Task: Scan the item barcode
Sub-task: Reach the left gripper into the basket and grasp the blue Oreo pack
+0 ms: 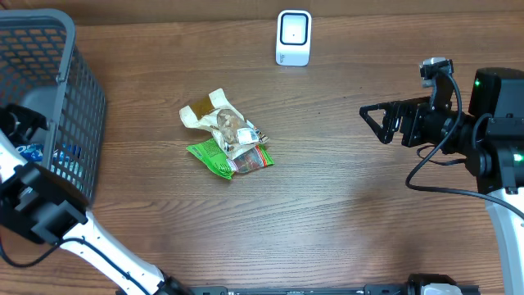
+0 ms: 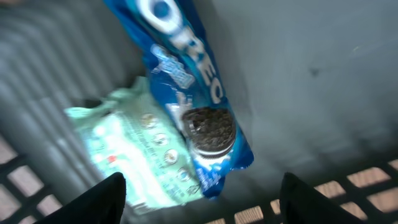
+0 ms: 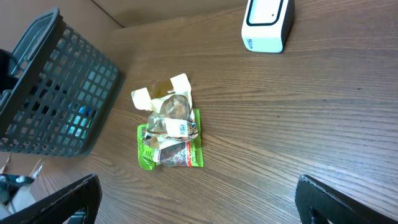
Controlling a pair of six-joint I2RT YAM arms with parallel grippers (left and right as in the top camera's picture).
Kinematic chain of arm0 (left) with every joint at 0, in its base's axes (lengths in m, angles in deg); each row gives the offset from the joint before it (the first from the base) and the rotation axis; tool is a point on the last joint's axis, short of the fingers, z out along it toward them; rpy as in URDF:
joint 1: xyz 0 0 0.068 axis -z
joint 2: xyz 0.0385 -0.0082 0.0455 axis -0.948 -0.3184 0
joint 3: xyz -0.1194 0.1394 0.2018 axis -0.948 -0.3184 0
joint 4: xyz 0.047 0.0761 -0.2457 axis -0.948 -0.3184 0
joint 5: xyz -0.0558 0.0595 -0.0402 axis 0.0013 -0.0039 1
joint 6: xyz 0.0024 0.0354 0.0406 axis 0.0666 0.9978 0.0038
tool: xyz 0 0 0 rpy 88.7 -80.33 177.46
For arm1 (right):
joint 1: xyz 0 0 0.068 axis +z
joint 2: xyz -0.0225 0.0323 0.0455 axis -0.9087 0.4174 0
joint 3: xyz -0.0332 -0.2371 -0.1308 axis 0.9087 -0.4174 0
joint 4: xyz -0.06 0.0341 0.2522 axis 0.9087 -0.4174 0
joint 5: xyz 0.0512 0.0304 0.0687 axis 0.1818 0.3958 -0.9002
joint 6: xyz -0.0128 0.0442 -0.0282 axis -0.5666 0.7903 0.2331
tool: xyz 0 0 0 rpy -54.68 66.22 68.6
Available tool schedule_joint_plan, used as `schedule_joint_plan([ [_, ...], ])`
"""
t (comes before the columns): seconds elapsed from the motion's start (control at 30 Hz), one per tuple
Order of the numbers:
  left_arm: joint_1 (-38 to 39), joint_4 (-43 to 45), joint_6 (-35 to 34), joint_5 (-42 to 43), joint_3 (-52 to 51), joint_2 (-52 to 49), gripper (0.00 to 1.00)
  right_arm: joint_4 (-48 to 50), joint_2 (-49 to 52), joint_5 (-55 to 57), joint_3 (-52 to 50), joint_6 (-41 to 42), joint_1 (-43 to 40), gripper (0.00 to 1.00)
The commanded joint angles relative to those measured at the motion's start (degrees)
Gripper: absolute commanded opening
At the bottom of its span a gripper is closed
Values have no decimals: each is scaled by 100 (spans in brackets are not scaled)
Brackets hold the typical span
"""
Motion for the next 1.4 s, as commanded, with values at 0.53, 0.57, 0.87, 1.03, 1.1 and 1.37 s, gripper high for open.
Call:
schedule_joint_plan([
  [0.53, 341, 262, -190, -564, -389, -737, 63, 31, 11, 20, 114, 22, -15, 100],
  [0.57, 354, 310, -192, -590, -470, -737, 63, 31, 11, 17, 114, 22, -15, 100],
  [0.87, 420, 688, -188, -590, -1279, -734, 45, 0, 11, 20, 114, 22, -15, 100],
  [1.03, 415, 494, -188, -566, -1001, -671, 4, -17, 11, 20, 114, 22, -15, 100],
  [1.1, 417, 269, -188, -518, -678, -658, 4, -13, 11, 20, 114, 22, -15, 100],
  [1.37, 431, -1187, -188, -343, 1735, -457, 4, -9, 11, 22, 114, 20, -15, 100],
])
